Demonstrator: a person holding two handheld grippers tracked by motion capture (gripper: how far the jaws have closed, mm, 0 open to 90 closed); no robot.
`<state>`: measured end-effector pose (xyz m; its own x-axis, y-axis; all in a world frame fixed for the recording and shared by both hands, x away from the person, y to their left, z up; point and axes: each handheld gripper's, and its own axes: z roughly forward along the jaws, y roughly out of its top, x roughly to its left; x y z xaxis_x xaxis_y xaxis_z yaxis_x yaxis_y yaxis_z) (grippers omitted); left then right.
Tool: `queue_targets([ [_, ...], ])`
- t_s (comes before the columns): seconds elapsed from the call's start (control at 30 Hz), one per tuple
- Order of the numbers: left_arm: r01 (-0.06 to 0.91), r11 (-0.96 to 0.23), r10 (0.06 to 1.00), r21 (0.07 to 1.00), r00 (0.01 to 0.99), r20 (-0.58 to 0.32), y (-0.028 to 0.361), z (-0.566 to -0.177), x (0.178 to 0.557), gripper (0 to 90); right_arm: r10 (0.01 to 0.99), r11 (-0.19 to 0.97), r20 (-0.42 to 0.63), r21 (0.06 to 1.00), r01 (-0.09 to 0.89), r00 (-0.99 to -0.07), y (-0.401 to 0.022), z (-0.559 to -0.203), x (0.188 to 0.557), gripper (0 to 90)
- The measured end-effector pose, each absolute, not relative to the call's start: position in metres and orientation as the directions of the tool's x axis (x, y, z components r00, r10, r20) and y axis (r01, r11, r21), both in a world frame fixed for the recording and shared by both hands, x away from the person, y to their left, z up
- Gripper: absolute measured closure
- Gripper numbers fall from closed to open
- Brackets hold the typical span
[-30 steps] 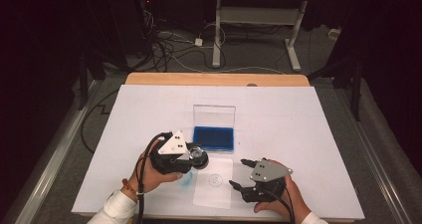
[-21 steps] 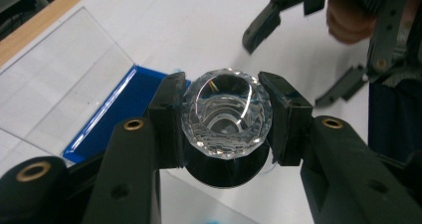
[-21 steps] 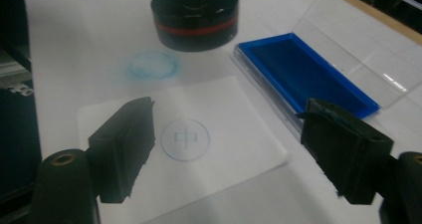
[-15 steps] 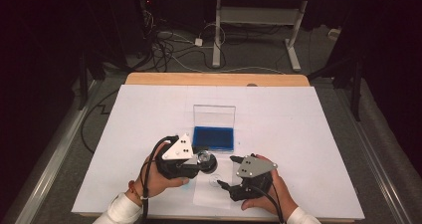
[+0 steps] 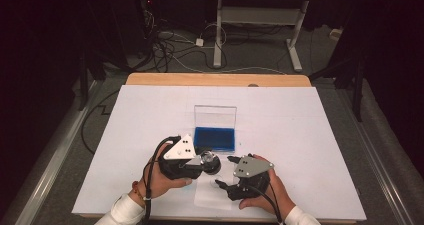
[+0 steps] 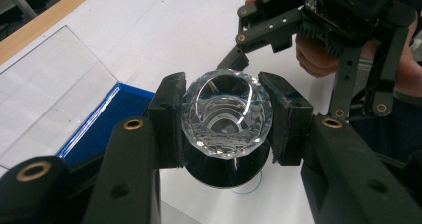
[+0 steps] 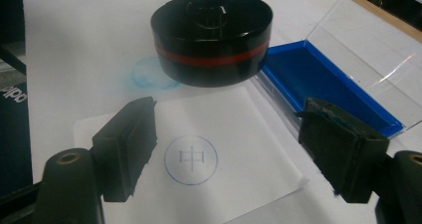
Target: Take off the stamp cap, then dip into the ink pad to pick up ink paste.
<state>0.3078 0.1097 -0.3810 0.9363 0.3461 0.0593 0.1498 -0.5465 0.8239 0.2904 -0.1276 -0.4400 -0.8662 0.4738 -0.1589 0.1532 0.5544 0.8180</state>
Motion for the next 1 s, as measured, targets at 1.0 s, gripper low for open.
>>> queue_targets([
  [1.0, 0.159, -0.524, 0.346, 0.837, 0.937, 0.039, 0.1128, -0.3801, 0.3033, 55.1, 0.479, 0.534, -0.148, 0.832, 0.153, -0.865, -0.1319, -0.4386, 0.2907, 24.5],
])
